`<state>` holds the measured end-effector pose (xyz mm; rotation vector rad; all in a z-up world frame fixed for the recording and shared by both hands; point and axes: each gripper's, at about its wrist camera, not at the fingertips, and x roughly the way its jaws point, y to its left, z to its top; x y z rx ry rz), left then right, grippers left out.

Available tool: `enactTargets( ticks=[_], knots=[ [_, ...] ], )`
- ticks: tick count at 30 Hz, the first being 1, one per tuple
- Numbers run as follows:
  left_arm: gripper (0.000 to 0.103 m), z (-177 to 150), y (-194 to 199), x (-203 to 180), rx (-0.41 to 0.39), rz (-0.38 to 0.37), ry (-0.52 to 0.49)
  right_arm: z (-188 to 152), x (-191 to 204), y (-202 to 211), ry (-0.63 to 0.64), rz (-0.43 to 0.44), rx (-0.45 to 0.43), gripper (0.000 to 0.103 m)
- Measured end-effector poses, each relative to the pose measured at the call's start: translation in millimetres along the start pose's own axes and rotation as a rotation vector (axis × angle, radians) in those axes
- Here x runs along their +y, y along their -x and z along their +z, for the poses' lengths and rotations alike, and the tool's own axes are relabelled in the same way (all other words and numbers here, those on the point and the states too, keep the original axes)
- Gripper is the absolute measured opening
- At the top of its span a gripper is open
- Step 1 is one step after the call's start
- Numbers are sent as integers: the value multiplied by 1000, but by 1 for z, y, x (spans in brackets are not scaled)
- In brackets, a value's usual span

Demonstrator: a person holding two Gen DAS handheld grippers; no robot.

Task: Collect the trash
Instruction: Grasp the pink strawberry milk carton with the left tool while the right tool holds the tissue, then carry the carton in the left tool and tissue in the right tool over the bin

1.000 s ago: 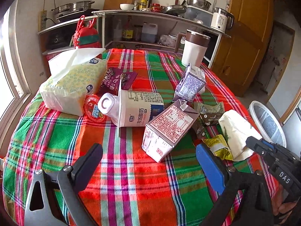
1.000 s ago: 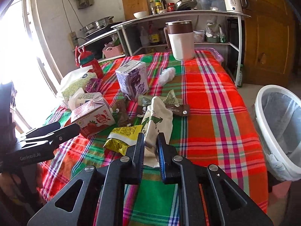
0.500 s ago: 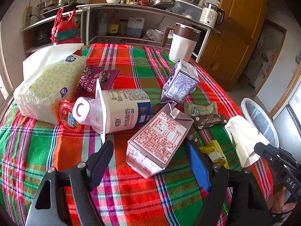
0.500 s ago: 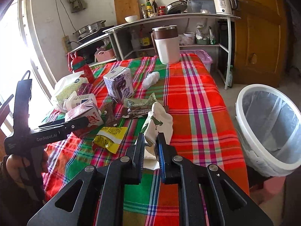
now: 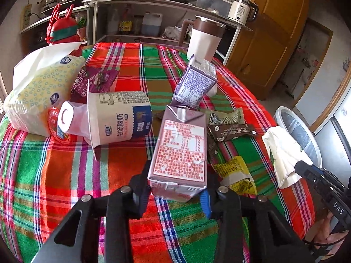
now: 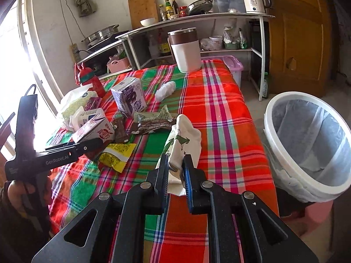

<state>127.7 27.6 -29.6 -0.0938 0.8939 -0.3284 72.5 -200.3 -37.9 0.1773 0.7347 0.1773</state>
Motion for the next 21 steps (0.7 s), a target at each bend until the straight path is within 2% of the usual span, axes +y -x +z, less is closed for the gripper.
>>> enactTargets(
  ticks=[7, 11, 16, 21],
  knots=[
    [37, -4, 6, -3, -21, 61, 38, 0, -10, -2, -13, 41, -5, 14],
    [37, -5, 15, -1, -49, 70, 65, 1, -11, -2, -20, 65, -10, 14],
    [37, -2, 33, -6, -86, 71, 65, 6, -13, 7, -24, 78, -44, 14],
    [37, 4, 46, -23, -119, 41, 42, 13, -21, 17, -44, 93, -71, 14]
  ],
)
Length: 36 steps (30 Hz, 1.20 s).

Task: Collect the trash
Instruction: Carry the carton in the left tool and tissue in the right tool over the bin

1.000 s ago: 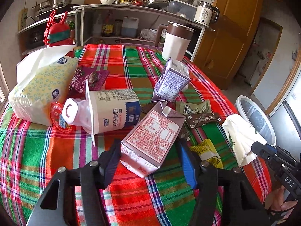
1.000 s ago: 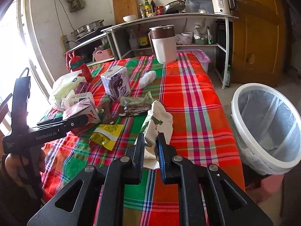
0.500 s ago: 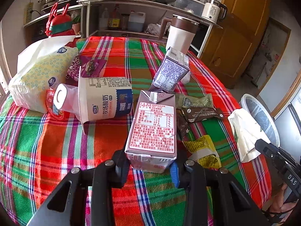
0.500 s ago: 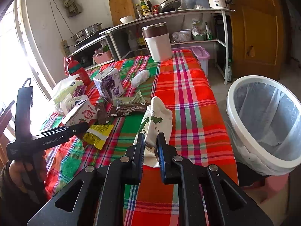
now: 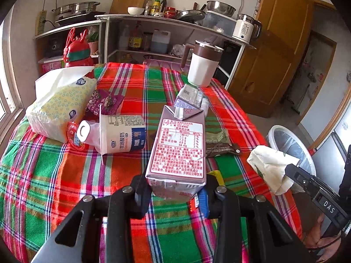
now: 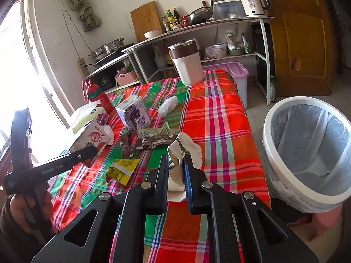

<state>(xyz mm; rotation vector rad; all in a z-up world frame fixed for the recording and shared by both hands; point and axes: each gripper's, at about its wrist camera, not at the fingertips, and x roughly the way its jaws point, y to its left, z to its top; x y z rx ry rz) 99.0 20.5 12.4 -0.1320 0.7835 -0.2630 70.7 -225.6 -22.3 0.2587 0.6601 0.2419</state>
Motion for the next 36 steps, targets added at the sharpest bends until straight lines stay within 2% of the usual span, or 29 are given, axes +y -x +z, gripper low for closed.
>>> enactTargets(
  ticks=[9, 13, 25, 36],
  knots=[
    [37, 8, 9, -31, -28, -48, -39, 10, -9, 21, -27, 36, -50, 13],
    [37, 11, 8, -49, -19, -69, -74, 15, -17, 31, -38, 22, -84, 13],
    [37, 27, -18, -141, 10, -229, -194, 30, -83, 77, -98, -144, -162, 13],
    [37, 14, -70, -239, 127, -352, -295, 20, -150, 84, -171, -273, -123, 13]
  ],
)
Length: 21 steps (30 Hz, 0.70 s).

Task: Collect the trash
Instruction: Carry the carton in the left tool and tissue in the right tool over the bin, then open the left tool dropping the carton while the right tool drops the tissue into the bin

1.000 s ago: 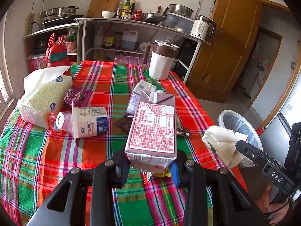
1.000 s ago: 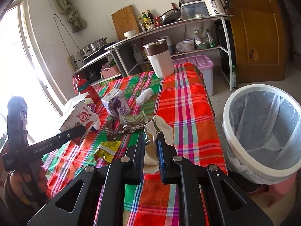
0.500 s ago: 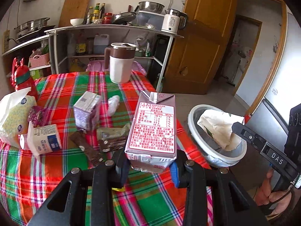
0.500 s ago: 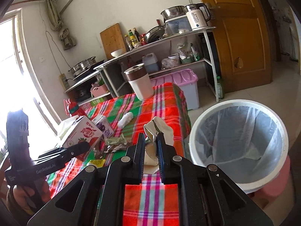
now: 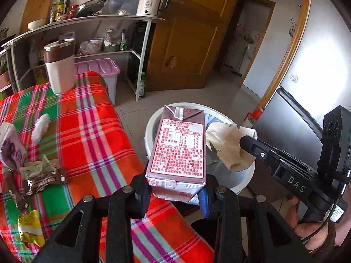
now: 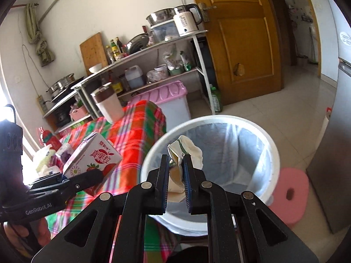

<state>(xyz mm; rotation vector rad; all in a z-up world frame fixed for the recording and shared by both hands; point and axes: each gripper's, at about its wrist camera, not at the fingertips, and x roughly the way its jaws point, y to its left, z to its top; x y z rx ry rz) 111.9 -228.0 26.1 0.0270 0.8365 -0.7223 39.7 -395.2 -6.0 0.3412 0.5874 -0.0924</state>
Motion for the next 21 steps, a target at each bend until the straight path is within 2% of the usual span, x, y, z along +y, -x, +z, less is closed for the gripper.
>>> enactTargets(
  ticks=[2, 12, 21],
  knots=[
    [37, 2, -12, -8, 22, -22, -6, -1, -10, -3, -11, -12, 13, 13],
    [37, 7, -55, -30, 97, -38, -22, -5, -36, -17, -30, -105, 56, 14],
    [51, 4, -49, -24, 79, -28, 4, -10, -37, -20, -15, -138, 85, 15]
  ],
)
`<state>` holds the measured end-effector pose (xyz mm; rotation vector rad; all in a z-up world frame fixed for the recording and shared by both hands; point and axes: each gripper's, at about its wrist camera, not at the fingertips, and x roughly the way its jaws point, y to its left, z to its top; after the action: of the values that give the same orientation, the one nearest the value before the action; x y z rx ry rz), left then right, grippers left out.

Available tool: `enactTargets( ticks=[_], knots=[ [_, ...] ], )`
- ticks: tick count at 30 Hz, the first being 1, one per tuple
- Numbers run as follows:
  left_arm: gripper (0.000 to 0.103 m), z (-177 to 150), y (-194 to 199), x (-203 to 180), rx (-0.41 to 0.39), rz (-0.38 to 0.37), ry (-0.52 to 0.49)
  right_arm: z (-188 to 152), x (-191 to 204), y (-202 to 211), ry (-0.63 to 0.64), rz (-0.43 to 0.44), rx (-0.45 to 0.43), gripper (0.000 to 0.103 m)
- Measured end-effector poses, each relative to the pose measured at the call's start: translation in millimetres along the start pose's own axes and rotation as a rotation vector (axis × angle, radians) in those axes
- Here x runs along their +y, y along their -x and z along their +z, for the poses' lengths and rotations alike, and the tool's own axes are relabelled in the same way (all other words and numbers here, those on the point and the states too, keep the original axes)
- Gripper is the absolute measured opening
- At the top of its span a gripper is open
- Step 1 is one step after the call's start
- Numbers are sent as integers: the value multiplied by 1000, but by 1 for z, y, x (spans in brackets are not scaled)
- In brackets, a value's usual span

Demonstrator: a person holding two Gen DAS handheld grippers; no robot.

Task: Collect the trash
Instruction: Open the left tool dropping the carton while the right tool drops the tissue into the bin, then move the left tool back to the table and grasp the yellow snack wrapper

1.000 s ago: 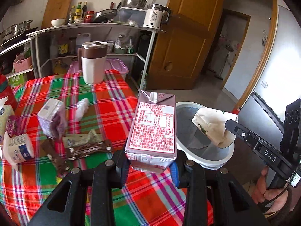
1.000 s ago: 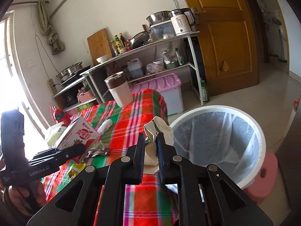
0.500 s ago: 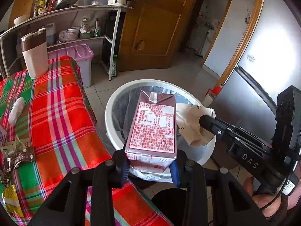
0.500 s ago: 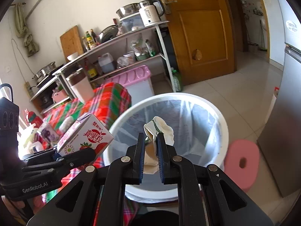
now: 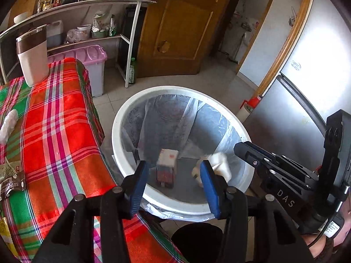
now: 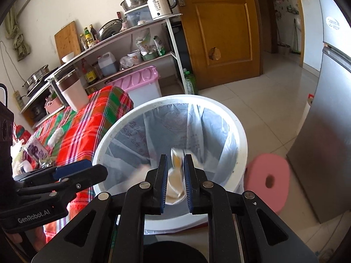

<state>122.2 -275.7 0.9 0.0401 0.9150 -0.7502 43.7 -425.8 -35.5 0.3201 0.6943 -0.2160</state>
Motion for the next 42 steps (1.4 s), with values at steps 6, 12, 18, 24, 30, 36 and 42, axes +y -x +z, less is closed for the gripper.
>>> enactTargets(
  ticks=[6, 12, 18, 24, 30, 36, 42],
  knots=[
    [58, -7, 22, 9, -41, 4, 14, -1, 9, 7, 2, 11, -15, 33],
    [61, -15, 49, 30, -82, 42, 58, -1, 31, 17, 33, 40, -35, 41],
    [63, -28, 81, 56, -131, 120, 95, -4, 61, 24, 73, 76, -66, 42],
    [65, -44, 111, 87, -183, 181, 149, -8, 98, 23, 132, 142, -80, 42],
    [66, -62, 139, 123, -216, 268, 212, -14, 132, 17, 164, 204, -57, 44],
    [68, -80, 159, 162, -236, 343, 298, -18, 161, 11, 210, 253, -45, 52],
    [68, -96, 173, 196, -252, 390, 366, -22, 189, -3, 249, 293, -6, 54]
  ],
)
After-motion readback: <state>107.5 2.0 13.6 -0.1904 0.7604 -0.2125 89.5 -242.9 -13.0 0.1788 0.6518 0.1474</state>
